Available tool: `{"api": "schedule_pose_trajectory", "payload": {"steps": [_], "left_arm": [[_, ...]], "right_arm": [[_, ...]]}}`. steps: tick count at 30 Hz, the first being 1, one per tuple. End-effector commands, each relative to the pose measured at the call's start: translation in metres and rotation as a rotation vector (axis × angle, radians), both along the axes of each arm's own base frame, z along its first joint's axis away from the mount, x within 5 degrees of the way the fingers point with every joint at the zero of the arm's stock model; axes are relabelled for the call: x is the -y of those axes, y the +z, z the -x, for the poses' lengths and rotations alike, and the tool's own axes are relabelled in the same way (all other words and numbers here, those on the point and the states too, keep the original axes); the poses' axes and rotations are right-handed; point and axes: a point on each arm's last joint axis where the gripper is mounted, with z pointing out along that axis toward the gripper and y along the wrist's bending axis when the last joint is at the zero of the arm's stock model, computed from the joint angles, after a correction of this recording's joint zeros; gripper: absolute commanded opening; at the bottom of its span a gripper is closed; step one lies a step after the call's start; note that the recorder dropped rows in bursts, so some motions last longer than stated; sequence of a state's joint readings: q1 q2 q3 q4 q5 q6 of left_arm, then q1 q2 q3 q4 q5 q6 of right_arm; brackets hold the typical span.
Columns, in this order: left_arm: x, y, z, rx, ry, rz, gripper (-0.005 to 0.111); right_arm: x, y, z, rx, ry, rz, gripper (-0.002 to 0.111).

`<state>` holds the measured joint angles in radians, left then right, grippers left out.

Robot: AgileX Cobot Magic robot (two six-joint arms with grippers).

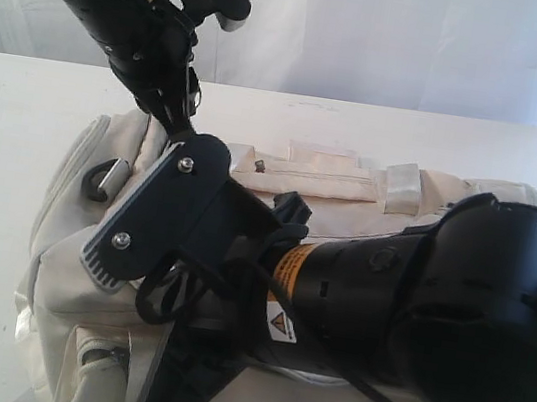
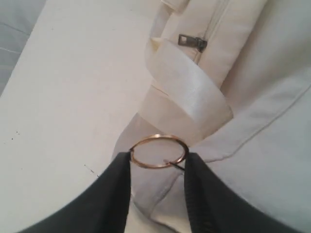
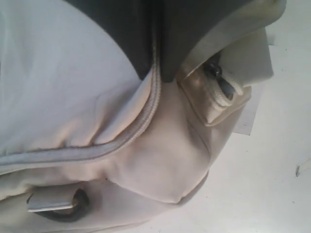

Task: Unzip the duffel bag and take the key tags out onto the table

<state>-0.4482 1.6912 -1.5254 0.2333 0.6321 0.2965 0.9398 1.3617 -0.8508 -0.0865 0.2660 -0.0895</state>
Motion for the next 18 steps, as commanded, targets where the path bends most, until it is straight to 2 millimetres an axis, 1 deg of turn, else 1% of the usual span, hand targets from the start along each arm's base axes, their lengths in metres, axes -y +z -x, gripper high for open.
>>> {"api": "schedule_pose_trajectory", "payload": {"steps": [1, 4, 7, 10, 15, 17, 18], "left_arm": [[-0.007, -0.004, -0.019, 0.092, 0.026, 0.039, 0.000], [-0.010, -0.011, -0.029, 0.106, 0.035, 0.046, 0.000], [-0.012, -0.017, -0.033, 0.099, 0.044, 0.046, 0.000], [-0.011, -0.021, -0.034, 0.088, 0.044, 0.041, 0.000], [-0.012, -0.018, -0.032, 0.079, 0.048, 0.036, 0.000], [-0.014, -0.013, -0.029, 0.051, 0.057, 0.022, 0.005], [-0.016, -0.011, -0.027, 0.029, 0.064, 0.011, 0.010]], "right_arm": [[0.004, 0.003, 0.004, -0.014, -0.007, 0.001, 0.000], [0.004, 0.003, 0.004, -0.018, -0.009, 0.003, 0.000], [0.004, 0.002, 0.004, -0.020, -0.009, 0.005, 0.000], [0.004, 0.002, 0.004, -0.020, -0.009, 0.005, 0.000], [0.004, 0.002, 0.004, -0.020, -0.009, 0.005, 0.000], [0.004, 0.003, 0.004, -0.023, -0.013, -0.001, 0.000], [0.004, 0.004, 0.004, -0.025, -0.014, 0.001, 0.000]]}}
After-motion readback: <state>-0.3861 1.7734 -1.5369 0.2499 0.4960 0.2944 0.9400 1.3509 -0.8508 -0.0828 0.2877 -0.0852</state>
